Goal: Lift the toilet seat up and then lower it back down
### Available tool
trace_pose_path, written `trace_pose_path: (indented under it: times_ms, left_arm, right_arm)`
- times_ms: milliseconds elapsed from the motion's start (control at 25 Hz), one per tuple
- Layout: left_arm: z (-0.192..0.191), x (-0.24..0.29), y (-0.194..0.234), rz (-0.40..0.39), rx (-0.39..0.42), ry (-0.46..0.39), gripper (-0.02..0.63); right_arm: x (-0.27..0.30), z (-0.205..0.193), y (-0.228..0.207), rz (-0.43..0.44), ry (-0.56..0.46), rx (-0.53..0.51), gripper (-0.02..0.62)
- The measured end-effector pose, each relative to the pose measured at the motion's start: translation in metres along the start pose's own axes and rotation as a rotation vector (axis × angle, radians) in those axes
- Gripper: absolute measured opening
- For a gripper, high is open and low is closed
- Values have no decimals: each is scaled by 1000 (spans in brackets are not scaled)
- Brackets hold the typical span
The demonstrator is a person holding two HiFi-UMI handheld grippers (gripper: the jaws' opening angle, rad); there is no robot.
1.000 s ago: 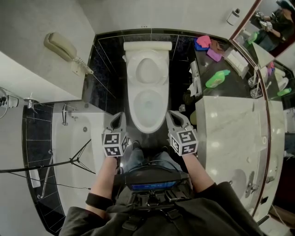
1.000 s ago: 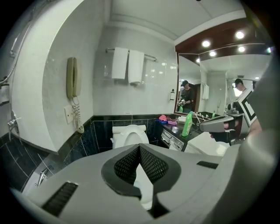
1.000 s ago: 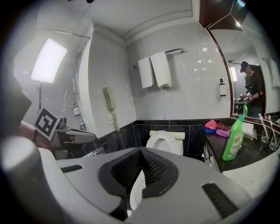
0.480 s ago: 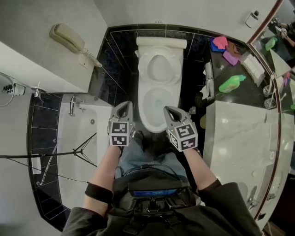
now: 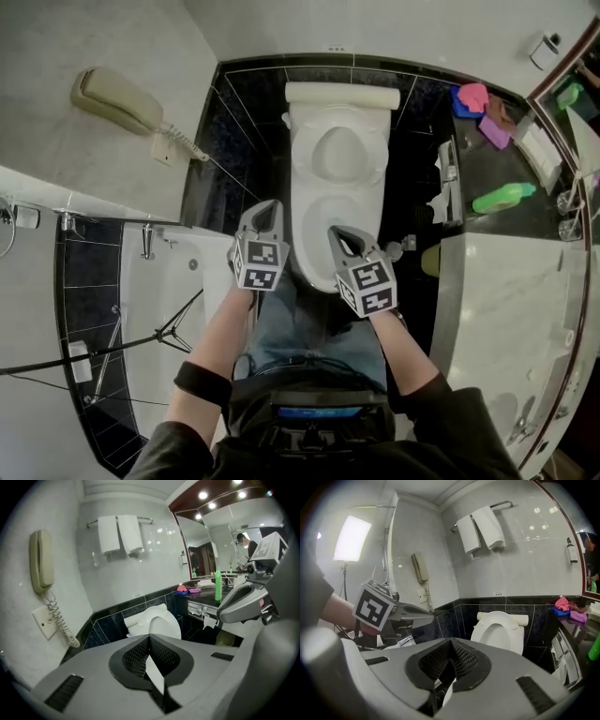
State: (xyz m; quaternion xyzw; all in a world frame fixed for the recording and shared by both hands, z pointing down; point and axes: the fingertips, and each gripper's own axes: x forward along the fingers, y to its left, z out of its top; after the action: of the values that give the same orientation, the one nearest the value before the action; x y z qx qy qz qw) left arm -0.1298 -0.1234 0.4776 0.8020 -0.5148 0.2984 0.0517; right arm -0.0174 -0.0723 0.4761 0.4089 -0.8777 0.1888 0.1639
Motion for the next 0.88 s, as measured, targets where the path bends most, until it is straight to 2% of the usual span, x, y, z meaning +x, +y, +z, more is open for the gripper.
trace_pose_path:
  times_ms: [240,520,680,880]
  left_arm:
    - [-22,79,39,-17,110,34,3]
    - [-60,167,69,-54,185,81,78]
    - [-70,213,89,-47,236,86,87]
    - [-84,268,108,-39,301,94,161]
  right_arm:
    - [83,-2,-13,22,19,24,9]
    - [165,-25,-35,23,60,26,9]
    - [205,-42,-46,22,85,36,8]
    - [250,-56,-58,27,105,38,9]
